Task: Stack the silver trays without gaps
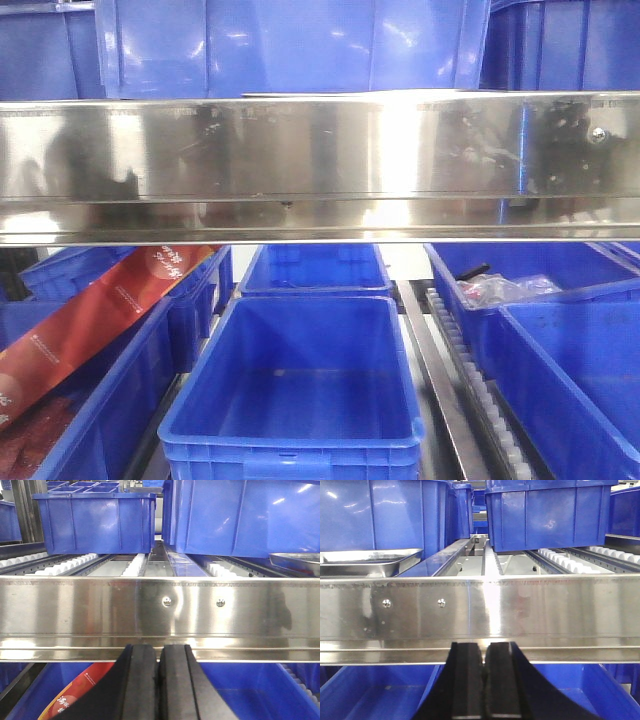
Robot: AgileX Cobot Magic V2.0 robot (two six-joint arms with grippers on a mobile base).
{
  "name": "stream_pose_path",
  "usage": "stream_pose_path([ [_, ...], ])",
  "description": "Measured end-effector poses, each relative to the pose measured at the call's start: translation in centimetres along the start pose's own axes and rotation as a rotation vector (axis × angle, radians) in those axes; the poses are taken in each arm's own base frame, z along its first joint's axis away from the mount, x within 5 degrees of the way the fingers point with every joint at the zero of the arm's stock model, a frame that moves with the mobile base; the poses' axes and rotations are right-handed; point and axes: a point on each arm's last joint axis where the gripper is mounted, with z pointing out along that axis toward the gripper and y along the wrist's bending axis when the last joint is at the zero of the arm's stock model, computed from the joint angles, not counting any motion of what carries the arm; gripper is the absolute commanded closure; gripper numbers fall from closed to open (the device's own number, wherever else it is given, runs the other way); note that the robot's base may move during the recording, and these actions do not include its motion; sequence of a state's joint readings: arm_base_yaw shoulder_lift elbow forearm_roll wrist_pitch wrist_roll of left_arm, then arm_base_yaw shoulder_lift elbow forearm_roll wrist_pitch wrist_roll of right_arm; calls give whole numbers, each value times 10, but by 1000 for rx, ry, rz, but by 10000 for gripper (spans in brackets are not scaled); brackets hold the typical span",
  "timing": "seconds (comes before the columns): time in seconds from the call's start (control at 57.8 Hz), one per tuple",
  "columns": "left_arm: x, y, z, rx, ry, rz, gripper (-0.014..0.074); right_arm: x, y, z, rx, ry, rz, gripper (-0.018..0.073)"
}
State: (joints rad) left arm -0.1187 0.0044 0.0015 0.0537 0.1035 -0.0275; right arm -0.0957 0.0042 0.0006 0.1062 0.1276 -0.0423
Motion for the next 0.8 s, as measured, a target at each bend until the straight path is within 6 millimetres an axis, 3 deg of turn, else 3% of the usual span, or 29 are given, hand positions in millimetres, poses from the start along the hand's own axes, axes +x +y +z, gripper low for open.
stream_pose_path([
  [0.796, 0, 0, 0, 0, 0, 0, 603, 0, 0, 0, 0, -2, 0, 638],
])
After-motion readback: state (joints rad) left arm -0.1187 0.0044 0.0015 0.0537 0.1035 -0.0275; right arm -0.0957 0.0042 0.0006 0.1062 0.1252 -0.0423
